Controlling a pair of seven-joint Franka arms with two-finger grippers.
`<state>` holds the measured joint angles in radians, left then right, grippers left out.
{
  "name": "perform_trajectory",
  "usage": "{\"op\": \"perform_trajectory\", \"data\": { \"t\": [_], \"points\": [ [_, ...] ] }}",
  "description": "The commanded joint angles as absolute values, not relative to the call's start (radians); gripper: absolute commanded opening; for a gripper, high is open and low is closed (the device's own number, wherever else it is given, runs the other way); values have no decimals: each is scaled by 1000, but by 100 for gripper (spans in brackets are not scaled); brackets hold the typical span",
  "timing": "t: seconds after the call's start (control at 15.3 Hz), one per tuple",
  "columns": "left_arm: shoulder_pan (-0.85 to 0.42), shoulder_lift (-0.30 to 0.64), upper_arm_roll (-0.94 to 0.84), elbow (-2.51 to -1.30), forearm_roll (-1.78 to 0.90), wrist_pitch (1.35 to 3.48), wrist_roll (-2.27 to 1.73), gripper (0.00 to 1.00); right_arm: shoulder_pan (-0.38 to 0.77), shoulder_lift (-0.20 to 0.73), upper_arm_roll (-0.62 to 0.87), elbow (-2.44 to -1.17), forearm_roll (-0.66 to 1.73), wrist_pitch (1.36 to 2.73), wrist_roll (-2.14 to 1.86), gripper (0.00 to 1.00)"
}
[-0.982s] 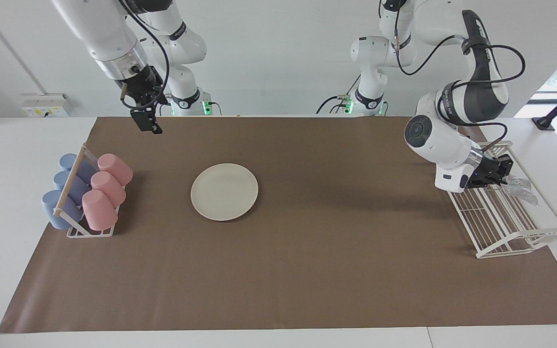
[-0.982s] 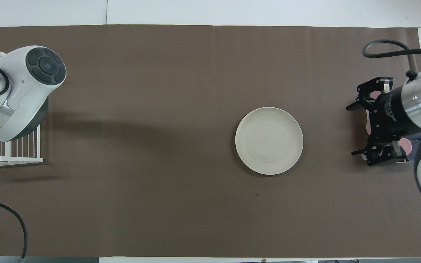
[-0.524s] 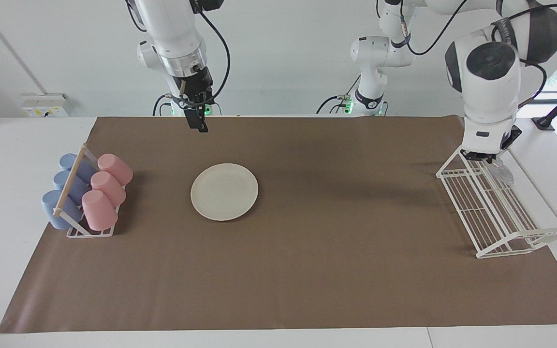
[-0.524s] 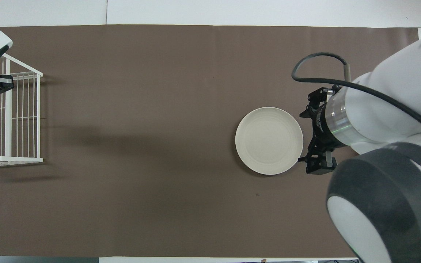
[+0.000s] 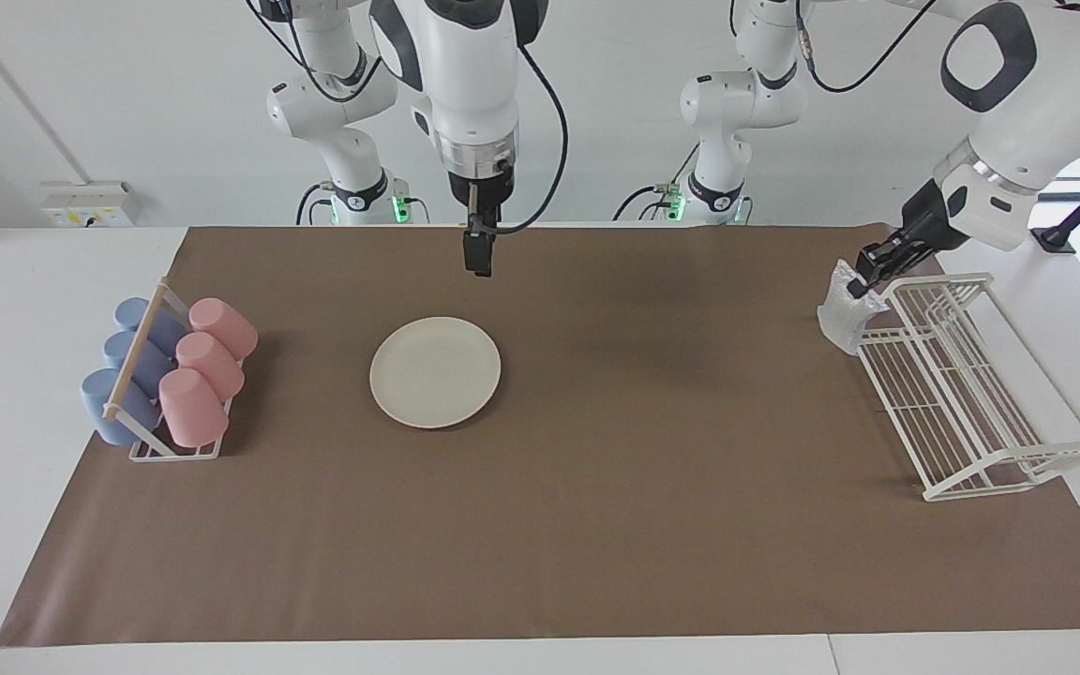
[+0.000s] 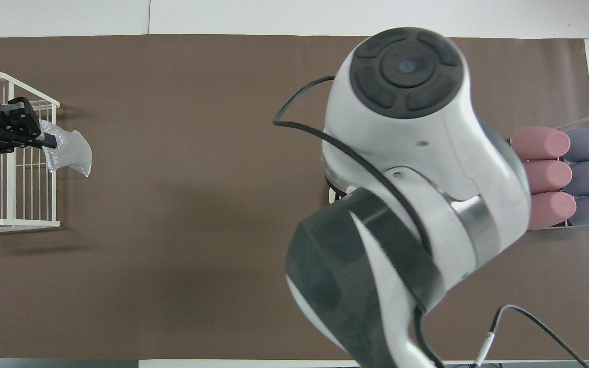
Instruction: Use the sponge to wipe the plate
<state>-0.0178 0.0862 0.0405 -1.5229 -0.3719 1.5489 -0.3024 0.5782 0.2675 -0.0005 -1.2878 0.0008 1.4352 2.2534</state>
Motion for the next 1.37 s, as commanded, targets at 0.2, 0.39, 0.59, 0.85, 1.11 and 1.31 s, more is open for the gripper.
{"op": "perform_trajectory", "data": {
  "t": [0.2,0.39,0.59,0.85,1.11,1.31],
  "points": [
    [8,-84,38,-1840,-727,1623,-263,0,647,396,-9,-1101,28,1407,2582,100],
    [14,-129,38,-1968,-875,1625,-80,0,637,393,-9,-1103,26,1405,2577,100],
    [0,-135,38,-2063,-1010,1629,101,0,663,391,-6,-1111,24,1452,2525,100],
    [-47,-127,34,-2143,-1187,1632,251,0,681,391,-3,-1117,21,1486,2511,100],
    [-92,-126,34,-2232,-1345,1628,379,0,692,391,-2,-1126,41,1545,2514,100],
    [-110,-117,31,-2267,-1440,1620,440,0,709,390,0,-1127,41,1549,2516,100]
  ]
}}
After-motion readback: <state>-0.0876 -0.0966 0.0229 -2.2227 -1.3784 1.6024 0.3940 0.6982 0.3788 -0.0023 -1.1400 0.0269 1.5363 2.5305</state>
